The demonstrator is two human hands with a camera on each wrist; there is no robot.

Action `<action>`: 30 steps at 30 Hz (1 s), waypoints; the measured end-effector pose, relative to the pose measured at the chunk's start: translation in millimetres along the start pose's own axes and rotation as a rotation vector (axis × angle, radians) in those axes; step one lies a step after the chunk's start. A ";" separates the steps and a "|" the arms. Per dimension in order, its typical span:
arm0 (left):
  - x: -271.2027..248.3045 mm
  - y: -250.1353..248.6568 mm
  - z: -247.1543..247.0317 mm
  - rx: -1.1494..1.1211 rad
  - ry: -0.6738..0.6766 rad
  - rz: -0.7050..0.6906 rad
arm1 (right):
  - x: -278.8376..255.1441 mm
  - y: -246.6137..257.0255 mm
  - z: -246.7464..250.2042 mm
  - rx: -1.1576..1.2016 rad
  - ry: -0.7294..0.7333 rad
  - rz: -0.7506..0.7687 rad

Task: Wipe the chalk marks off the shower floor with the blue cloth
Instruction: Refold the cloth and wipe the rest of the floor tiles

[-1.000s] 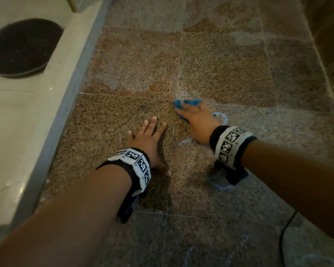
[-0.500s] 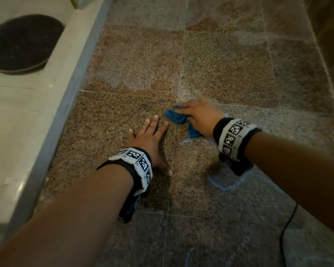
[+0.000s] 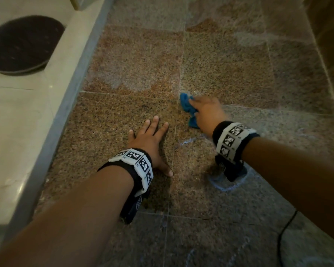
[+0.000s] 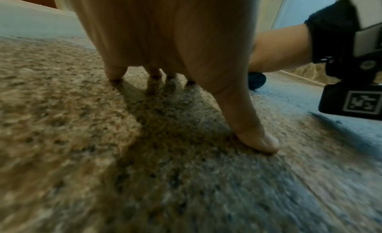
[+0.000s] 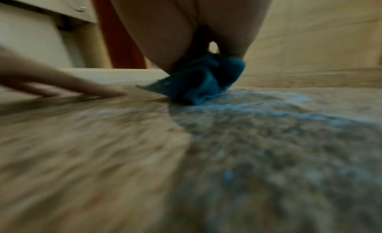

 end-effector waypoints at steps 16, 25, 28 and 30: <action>-1.1 -1.9 1.0 0.014 0.007 0.021 | -37.6 24.6 -9.5 0.010 0.145 0.177; -4.8 -4.1 4.5 0.035 0.017 0.040 | -69.2 43.8 -8.3 -0.064 0.287 0.241; -13.0 -7.5 5.1 0.027 0.013 0.082 | -78.8 52.0 -14.8 -0.110 0.333 0.285; -21.6 -6.7 -0.4 0.018 -0.014 0.096 | -80.6 53.1 -16.3 -0.115 0.350 0.281</action>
Point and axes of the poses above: each hand's wrist, its own x-axis towards the middle knuckle, its own z-axis out of the back of the hand, y = z × x, the point moved 1 cm from there along x, towards the middle knuckle, and after that the axes turned 9 degrees about z, right-handed, at the moved point
